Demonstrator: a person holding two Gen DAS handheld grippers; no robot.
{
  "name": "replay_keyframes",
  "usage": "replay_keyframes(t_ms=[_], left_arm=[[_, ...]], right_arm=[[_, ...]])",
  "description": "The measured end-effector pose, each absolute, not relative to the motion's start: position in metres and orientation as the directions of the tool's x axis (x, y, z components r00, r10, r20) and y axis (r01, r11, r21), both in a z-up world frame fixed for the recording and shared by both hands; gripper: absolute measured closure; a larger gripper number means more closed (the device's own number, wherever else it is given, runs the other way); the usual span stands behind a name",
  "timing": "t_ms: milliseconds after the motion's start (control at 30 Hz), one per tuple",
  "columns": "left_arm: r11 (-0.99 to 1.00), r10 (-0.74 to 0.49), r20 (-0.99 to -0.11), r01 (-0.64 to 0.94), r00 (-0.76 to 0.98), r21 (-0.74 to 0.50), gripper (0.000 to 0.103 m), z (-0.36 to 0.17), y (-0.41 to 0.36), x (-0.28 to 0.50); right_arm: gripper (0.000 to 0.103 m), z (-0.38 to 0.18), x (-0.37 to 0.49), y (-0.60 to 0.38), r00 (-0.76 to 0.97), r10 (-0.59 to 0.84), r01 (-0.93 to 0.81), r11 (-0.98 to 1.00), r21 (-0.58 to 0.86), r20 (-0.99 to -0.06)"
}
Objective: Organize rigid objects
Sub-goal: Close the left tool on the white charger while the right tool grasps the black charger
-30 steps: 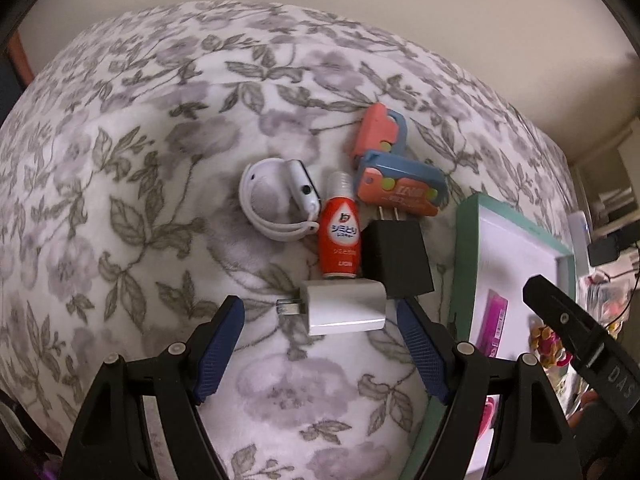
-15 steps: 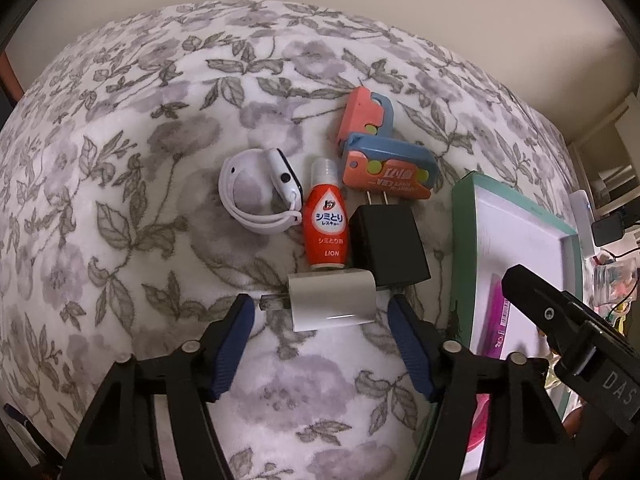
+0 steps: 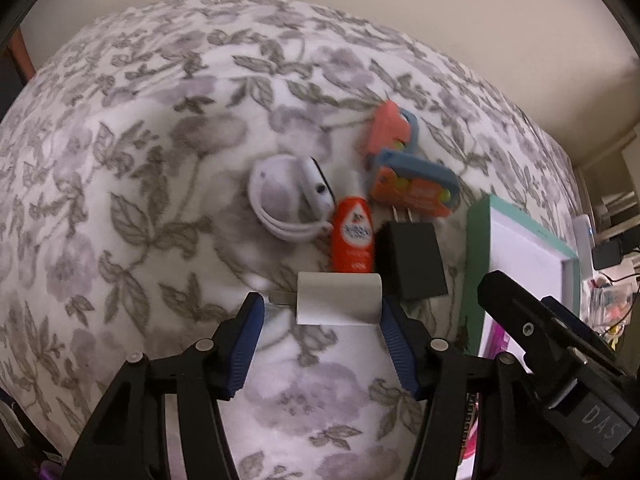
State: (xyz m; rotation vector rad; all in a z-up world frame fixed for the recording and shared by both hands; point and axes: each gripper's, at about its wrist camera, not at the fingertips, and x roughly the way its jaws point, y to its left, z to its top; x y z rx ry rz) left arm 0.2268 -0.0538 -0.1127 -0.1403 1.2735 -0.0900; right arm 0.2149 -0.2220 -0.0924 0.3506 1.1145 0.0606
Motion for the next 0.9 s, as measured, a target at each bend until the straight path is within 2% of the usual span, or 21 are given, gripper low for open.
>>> replay_keyframes(t_ms=[900], left_arm=[[0.988,-0.154,-0.954,0.024,0.258,-0.152,0.043,-0.125,-0.064,0.230]], right_arm=[[0.000,-0.093,0.220,-0.213,0.460,0.252,0.100,0.938,0.332,-0.851]])
